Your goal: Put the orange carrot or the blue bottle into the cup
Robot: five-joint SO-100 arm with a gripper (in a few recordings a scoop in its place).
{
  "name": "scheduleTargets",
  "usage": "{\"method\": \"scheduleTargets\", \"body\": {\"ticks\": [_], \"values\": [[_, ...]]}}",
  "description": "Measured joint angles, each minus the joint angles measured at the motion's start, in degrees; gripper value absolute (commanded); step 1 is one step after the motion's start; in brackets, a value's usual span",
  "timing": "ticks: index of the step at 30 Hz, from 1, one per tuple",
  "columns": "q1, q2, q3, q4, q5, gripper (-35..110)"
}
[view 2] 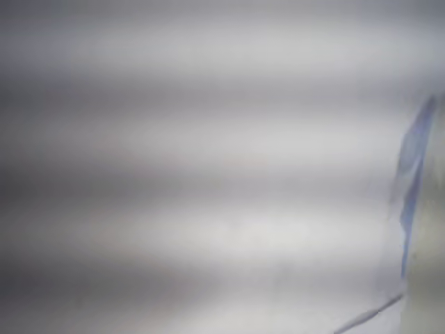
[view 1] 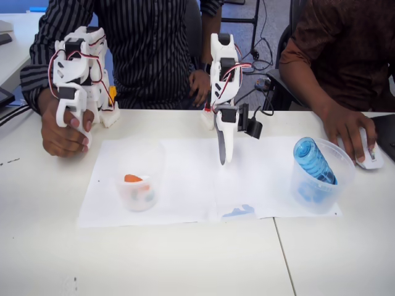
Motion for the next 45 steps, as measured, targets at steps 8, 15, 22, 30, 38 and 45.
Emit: {"method": "scheduleTargets", "body": {"ticks": [8, 15, 22, 30, 38, 45], "values": [[0.00, 0.00, 0.18, 0.00, 0.00, 26], [0.00, 0.00, 0.18, -0.35, 0.00, 13], [0.00, 0.00, 0.62, -0.18, 0.00, 10], [0.00, 0.00, 1.23, -0.53, 0.00, 10], [0.00, 0.00, 1.41, -0.53, 0.00, 10], [0.00, 0.00, 1.41, -0.53, 0.00, 10]]}}
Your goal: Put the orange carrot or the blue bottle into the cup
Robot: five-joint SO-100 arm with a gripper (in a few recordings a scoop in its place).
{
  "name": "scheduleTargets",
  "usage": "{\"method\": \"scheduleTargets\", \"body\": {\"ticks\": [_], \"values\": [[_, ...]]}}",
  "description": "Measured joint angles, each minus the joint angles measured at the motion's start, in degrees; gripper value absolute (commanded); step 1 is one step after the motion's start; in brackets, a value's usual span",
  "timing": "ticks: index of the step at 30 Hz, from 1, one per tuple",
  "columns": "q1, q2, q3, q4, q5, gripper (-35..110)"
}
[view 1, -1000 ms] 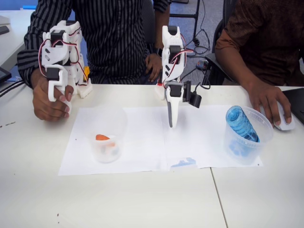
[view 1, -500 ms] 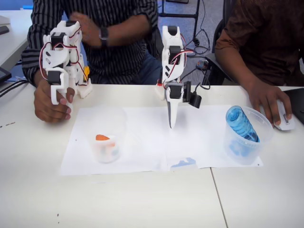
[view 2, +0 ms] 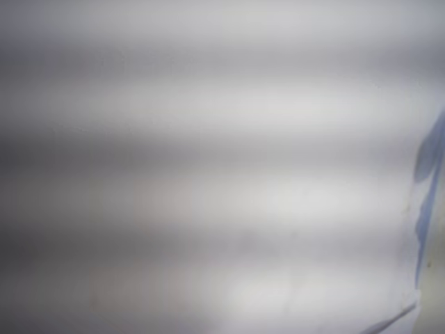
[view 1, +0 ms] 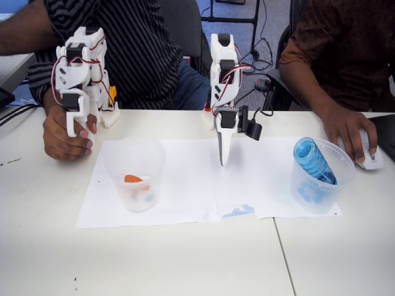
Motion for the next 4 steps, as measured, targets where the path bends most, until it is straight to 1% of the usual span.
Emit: {"method": "scheduleTargets", "body": {"ticks": [4], "values": [[0.00, 0.00, 0.00, 0.00, 0.00, 10]]}}
